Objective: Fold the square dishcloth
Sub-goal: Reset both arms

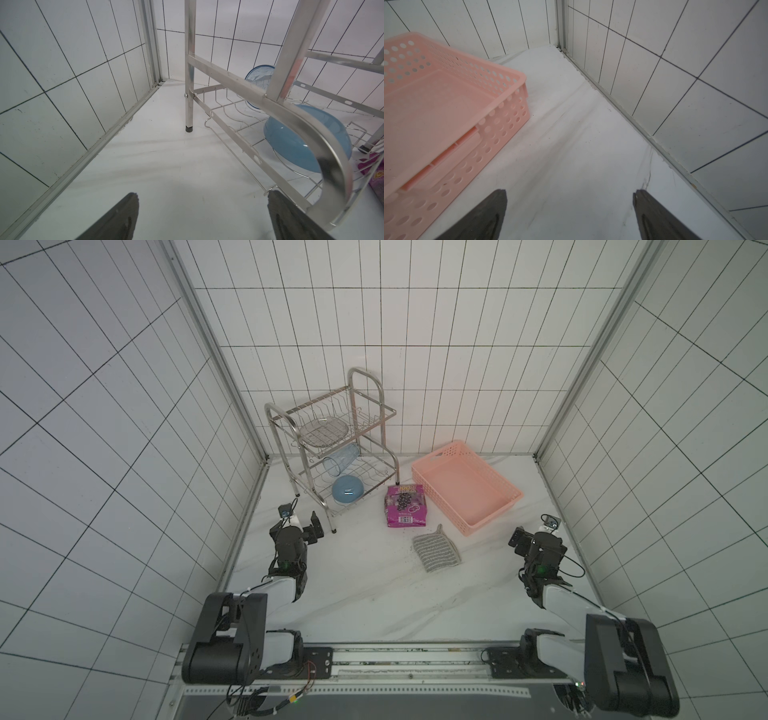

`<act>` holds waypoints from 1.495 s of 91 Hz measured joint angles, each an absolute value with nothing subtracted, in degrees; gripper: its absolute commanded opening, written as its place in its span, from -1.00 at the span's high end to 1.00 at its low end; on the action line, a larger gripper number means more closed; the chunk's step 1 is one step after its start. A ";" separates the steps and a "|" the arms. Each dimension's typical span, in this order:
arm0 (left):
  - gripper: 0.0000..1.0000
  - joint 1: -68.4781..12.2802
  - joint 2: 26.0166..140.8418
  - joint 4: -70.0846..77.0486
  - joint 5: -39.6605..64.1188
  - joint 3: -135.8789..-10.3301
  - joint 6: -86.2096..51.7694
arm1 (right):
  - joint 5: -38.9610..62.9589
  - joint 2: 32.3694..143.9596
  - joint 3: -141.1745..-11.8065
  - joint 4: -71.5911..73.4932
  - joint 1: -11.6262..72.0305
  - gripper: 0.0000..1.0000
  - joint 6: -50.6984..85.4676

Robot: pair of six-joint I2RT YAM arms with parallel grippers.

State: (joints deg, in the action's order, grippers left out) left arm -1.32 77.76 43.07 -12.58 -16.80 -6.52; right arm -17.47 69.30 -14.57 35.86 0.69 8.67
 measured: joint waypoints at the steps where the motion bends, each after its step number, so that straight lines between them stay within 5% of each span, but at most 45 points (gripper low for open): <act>1: -0.97 -1.32 78.30 43.64 -12.47 -16.80 -6.42 | -17.26 69.78 -14.57 36.32 0.67 -0.98 8.54; 44: -0.97 0.05 88.79 46.65 -9.34 -24.49 -5.19 | -5.56 87.11 -17.69 52.47 -1.28 -0.98 4.62; 136: -0.96 1.80 88.79 42.83 -6.39 -26.02 -5.61 | -2.11 87.64 -24.40 46.37 -1.52 -0.98 3.16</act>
State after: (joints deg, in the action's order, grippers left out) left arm 1.80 88.79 42.83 -6.39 -26.02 -5.61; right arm -2.11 87.64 -24.40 46.37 -1.52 3.16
